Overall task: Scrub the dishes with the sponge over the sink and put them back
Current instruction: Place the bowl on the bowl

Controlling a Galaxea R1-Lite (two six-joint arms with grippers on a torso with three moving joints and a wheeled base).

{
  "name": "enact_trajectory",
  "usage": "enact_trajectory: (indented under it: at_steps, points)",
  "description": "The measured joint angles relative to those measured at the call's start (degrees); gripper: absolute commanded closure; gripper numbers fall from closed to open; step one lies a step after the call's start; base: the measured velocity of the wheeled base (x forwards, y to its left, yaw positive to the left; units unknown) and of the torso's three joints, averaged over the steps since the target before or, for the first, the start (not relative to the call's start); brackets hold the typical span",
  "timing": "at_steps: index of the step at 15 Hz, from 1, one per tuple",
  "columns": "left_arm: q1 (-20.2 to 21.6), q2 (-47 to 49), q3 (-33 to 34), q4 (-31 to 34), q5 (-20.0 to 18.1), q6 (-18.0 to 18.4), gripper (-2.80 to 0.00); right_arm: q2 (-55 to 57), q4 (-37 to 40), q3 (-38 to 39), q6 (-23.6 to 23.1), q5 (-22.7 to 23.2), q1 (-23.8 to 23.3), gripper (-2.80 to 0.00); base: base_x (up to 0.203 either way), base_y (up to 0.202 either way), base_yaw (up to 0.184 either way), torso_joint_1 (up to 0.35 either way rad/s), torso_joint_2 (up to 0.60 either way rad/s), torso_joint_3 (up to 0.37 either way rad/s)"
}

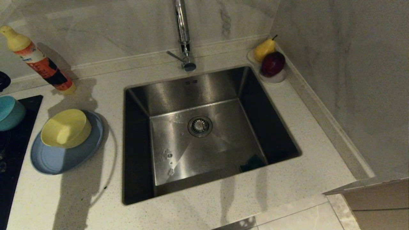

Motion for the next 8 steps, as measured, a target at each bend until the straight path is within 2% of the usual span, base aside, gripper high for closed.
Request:
enact_trajectory:
  at_steps: [3, 7, 8]
  points:
    - [1.2, 3.4, -3.5, -1.0, 0.0, 1.6, 0.0, 0.0, 0.0, 0.0, 0.0, 0.0, 0.0, 0.0, 0.0, 0.0, 0.0, 0.0, 0.0, 0.0]
    - [4.1, 9.3, -9.7, -1.4, -0.1, 1.9, 0.0, 0.0, 0.0, 0.0, 0.0, 0.0, 0.0, 0.0, 0.0, 0.0, 0.0, 0.0, 0.0, 0.0]
    - [5.0, 10.9, -11.1, -1.3, -0.1, 2.1, -2.8, 0.0, 0.0, 0.0, 0.0, 0.0, 0.0, 0.0, 0.0, 0.0, 0.0, 0.0, 0.0, 0.0]
